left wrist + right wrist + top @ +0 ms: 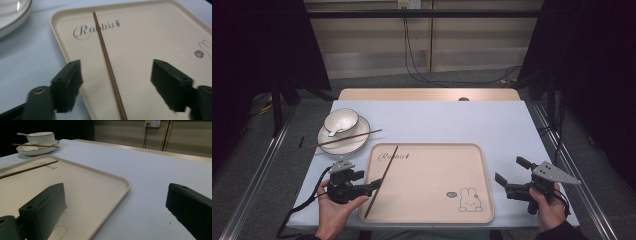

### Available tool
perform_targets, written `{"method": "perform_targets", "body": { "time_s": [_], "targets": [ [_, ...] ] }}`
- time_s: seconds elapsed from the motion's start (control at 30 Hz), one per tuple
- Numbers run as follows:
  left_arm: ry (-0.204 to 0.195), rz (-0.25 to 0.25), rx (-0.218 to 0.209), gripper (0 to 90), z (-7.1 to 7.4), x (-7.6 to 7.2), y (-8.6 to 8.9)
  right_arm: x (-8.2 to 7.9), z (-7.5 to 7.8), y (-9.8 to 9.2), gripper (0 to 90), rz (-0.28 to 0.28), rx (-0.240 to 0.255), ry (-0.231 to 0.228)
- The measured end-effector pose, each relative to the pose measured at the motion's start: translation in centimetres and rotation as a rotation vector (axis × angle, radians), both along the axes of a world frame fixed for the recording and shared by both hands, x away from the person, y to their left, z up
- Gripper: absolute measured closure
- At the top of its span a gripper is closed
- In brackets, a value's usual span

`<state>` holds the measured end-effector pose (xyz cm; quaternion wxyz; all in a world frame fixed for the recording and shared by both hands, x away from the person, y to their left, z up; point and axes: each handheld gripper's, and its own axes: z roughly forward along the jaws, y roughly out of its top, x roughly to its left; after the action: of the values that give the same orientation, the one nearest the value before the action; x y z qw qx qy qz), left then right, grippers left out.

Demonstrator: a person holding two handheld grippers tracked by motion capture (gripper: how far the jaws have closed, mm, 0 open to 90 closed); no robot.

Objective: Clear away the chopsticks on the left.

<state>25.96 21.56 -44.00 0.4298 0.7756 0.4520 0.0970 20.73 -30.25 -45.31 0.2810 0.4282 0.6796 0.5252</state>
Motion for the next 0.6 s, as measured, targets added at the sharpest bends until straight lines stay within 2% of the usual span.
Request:
{"method": "perform_targets", "body": {
  "time_s": [0.03,0.13,0.2,0.23,0.27,0.3,0.33,0.37,0.43,0.47,0.57,0.6],
  "targets": [
    [-0.004,-0.008,-0.013,18.9,0.2,0.0,0.3,0.0,0.0,0.0,2.4,0.001,0.000,0.001],
    [-0.031,-0.040,-0.059,17.8,0.8,0.0,1.7,0.0,0.0,0.0,2.4,-0.002,0.002,-0.001],
    [-0.046,-0.042,-0.053,14.6,1.0,0.0,2.1,0.0,0.0,0.0,2.4,-0.002,0.002,-0.001],
    [-0.071,-0.045,-0.033,11.7,1.3,0.0,3.0,0.0,0.0,0.0,2.4,-0.001,0.000,-0.001],
    [-0.071,-0.045,-0.033,10.3,1.3,0.0,3.0,0.0,0.0,0.0,2.4,0.000,0.001,0.001],
    [-0.086,-0.054,-0.054,9.8,1.5,0.1,3.9,0.0,0.0,0.0,2.3,0.000,0.001,0.001],
    [-0.087,-0.065,-0.091,9.5,1.4,0.2,4.4,0.0,0.0,0.0,2.4,0.000,0.001,0.001],
    [-0.074,-0.066,-0.102,9.4,1.4,0.4,4.8,0.0,0.0,0.0,2.4,0.000,0.001,0.001],
    [-0.080,-0.075,-0.055,2.5,1.6,0.7,5.3,0.0,0.0,0.0,2.4,-0.001,0.001,0.001],
    [-0.099,-0.082,-0.040,2.9,1.6,0.7,5.6,0.0,0.0,0.0,2.4,-0.003,0.000,0.000],
    [-0.102,-0.110,-0.032,3.7,1.7,1.0,6.1,0.0,0.0,0.0,2.4,-0.002,0.001,0.002],
    [-0.111,-0.156,-0.094,3.6,1.6,1.4,7.1,0.0,0.0,0.0,2.4,-0.001,0.000,0.002]
  ]
}}
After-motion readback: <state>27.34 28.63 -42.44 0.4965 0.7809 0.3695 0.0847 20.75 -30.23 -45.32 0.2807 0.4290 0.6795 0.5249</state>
